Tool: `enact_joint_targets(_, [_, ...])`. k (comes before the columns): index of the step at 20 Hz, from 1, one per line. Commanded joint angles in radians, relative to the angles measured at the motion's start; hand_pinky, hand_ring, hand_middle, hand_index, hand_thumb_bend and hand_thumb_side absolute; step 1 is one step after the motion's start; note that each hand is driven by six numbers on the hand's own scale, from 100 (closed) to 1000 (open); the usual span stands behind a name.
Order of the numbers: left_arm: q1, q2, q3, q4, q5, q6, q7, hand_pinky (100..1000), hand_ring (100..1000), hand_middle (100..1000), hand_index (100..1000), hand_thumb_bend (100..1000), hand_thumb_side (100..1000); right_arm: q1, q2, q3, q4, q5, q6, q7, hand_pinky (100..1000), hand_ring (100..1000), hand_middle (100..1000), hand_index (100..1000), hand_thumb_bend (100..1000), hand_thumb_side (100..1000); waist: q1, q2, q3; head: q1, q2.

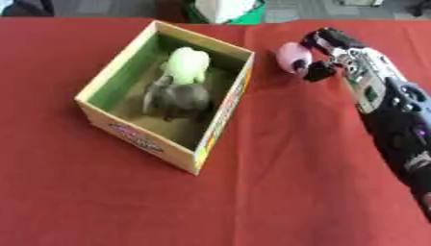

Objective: Pick up objects on the table and place them in the box.

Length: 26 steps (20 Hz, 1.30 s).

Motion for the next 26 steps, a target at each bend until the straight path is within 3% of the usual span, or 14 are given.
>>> enact_joint_targets(1, [-0.008,0.011,0.011,-0.017,0.001,0.000,-0.001,761,751,766,833,314,1000,-0.016,-0.020,0.004,-0.033,-0.018,0.016,-0.021,792,1000,511,611,100,100,0.000,-0.029,-0.002,0.004,0.001])
enact_joint_targets(6, [-0.005,0.012,0.012,-0.017,0.002,0.001,-0.002,760,751,765,834,306,1000,-0.018,-0.026,0.016,-0.066,-0.016,0.040,-0.077,758,1000,420,488,100,100,0.001,-0.035,-0.003,0.004,0.004])
enact_joint_targets(18, [-0.006,0.014,0.012,-0.017,0.007,0.003,-0.003,760,750,765,833,295,1000,-0.030,-0.048,0.048,-0.204,-0.048,0.021,-0.095,746,1000,414,474,100,100,-0.002,-0.052,-0.010,0.011,0.015])
enact_joint_targets(26, [-0.006,0.018,0.011,-0.017,0.011,0.004,-0.005,759,752,764,833,295,1000,-0.056,-0.061,0.069,-0.367,-0.129,0.033,-0.072,744,1000,406,460,100,100,-0.006,-0.066,-0.014,0.017,0.031])
